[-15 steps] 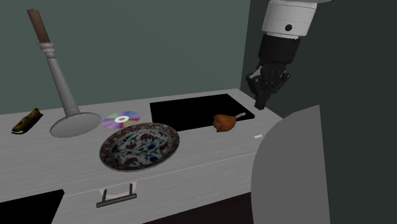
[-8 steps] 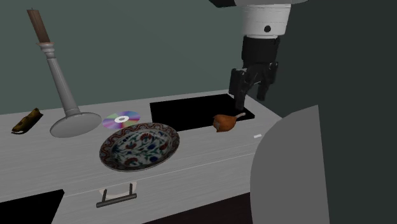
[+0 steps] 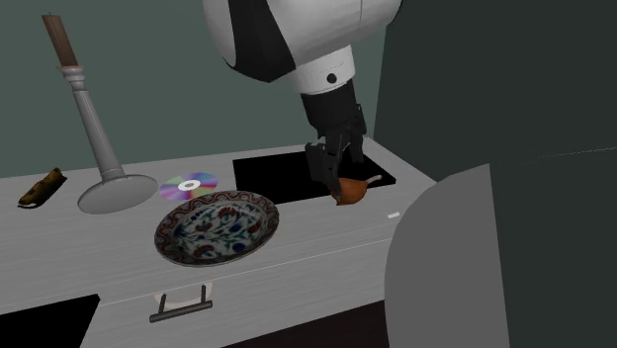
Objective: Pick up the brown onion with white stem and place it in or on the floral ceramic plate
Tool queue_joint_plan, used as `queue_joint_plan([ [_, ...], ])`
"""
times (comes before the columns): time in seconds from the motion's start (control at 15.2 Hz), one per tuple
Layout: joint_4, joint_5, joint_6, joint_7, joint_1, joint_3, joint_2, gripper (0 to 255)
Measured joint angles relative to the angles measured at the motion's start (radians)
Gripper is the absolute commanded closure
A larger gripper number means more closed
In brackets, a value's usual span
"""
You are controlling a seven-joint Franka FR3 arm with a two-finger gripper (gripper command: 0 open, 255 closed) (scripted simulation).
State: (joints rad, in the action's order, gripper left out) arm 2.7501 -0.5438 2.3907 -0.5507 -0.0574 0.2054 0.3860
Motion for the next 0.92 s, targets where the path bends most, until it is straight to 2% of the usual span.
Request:
queue_joint_plan([
  [0.4, 0.015, -0.052, 0.092, 0.03, -0.022, 0.009, -0.077, 0],
  [0.79, 0.017, -0.057, 0.101, 0.032, -0.025, 0.011, -0.083, 0],
  [0.86, 0.017, -0.057, 0.101, 0.032, -0.025, 0.011, -0.083, 255],
  [0.92, 0.017, -0.057, 0.101, 0.032, -0.025, 0.011, -0.082, 255],
])
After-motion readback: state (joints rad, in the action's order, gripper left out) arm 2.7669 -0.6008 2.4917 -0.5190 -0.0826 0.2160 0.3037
